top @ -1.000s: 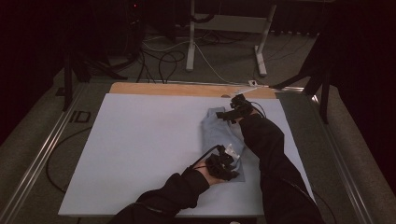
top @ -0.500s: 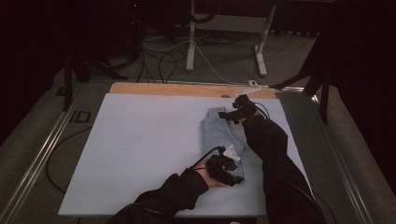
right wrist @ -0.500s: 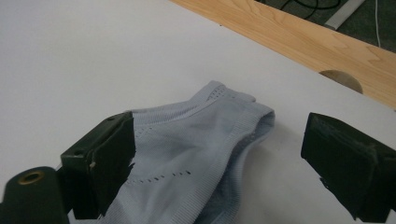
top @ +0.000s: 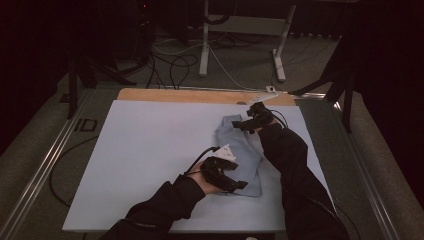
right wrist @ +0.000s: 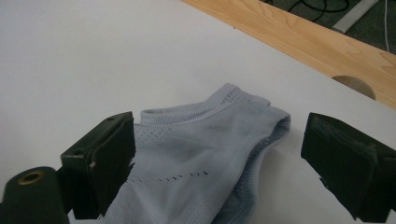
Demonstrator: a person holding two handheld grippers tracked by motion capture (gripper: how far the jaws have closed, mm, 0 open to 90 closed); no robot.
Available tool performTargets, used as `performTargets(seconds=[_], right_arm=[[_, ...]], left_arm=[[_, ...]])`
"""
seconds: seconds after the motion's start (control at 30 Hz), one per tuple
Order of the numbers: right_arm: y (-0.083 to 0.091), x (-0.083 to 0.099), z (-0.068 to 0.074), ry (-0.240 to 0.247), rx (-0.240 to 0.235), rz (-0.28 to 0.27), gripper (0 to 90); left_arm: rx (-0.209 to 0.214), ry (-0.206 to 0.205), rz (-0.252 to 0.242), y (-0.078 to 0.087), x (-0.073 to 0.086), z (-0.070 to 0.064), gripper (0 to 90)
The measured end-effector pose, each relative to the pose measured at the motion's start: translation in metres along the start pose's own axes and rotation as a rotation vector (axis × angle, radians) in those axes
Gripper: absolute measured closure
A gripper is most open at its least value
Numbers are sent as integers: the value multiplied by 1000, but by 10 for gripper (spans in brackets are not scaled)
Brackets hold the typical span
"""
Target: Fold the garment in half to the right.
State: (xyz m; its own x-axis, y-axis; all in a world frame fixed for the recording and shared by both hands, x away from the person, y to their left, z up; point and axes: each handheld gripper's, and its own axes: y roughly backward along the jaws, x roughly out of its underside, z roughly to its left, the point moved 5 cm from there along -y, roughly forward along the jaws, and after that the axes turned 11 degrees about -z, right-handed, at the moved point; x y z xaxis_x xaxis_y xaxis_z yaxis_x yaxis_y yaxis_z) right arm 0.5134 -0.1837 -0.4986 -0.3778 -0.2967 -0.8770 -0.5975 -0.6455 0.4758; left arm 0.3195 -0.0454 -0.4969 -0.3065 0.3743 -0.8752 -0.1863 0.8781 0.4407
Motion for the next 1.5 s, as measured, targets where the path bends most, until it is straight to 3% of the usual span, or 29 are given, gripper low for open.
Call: performTargets(seconds=[0.2,0.33,0.57,0.73,0.93,1.2,1.3,1.5], right_arm=[[1,-4,4,11,-5,-5,100],[1,-5,6,14,-10,-14,99],[2,-2,7,16,-9,-8,97],[3,-1,7,25,-5,1,97],[2,2,8,19,-5,15,97],[1,3,9,-12,-19,3,97],[1,3,7,-5,-2,-10,97],[0,6,0,-44,8,-2,97]], left_arm=[[9,-18,3,22,5,7,161],[-11,-24,4,37,12,12,135],[-64,-17,11,61,27,22,11],[-80,-11,-23,81,37,30,4],[-138,6,-14,104,56,40,3],[-176,26,-10,125,80,48,3],[-201,35,-9,134,91,50,3],[-266,40,-36,155,107,54,4]])
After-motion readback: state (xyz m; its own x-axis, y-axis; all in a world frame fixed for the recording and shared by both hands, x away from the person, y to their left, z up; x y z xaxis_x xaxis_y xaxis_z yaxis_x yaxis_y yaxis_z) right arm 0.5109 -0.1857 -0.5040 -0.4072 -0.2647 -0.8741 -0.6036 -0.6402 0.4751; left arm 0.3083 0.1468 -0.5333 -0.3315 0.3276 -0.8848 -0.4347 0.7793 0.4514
